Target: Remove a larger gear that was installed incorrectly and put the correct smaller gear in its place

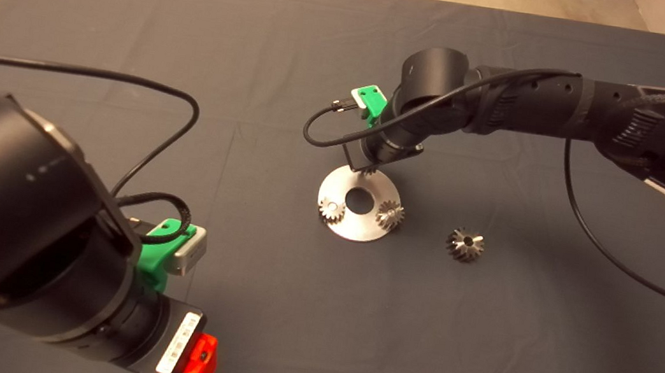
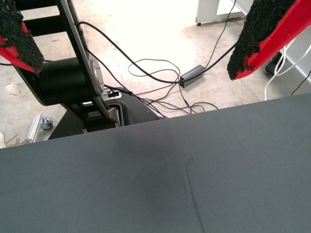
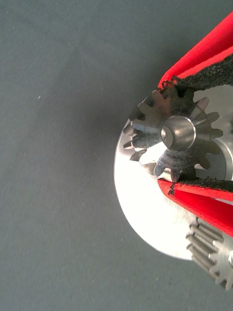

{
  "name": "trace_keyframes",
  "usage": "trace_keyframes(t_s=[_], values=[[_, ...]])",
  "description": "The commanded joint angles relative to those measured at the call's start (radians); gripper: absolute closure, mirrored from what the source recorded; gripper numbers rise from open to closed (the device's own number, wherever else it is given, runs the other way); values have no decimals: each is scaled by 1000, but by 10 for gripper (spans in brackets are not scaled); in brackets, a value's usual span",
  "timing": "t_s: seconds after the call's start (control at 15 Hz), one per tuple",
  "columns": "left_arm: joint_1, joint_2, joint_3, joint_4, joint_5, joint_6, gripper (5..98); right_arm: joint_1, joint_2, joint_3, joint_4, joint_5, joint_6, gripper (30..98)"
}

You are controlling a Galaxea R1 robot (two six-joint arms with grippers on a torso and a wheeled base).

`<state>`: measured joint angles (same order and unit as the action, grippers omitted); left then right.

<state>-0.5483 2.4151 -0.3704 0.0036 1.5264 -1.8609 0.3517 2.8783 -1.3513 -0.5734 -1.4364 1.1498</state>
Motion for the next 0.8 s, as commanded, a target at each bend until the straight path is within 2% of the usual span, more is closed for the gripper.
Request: trace_keyframes(t_s=[0.0,0.73], values=[[-7,-1,13,-20,132,-4,54,26,3,5,-36,2,5,882],[-7,-1,15,-20,132,-4,54,26,0,3,-37,-2,-1,882]])
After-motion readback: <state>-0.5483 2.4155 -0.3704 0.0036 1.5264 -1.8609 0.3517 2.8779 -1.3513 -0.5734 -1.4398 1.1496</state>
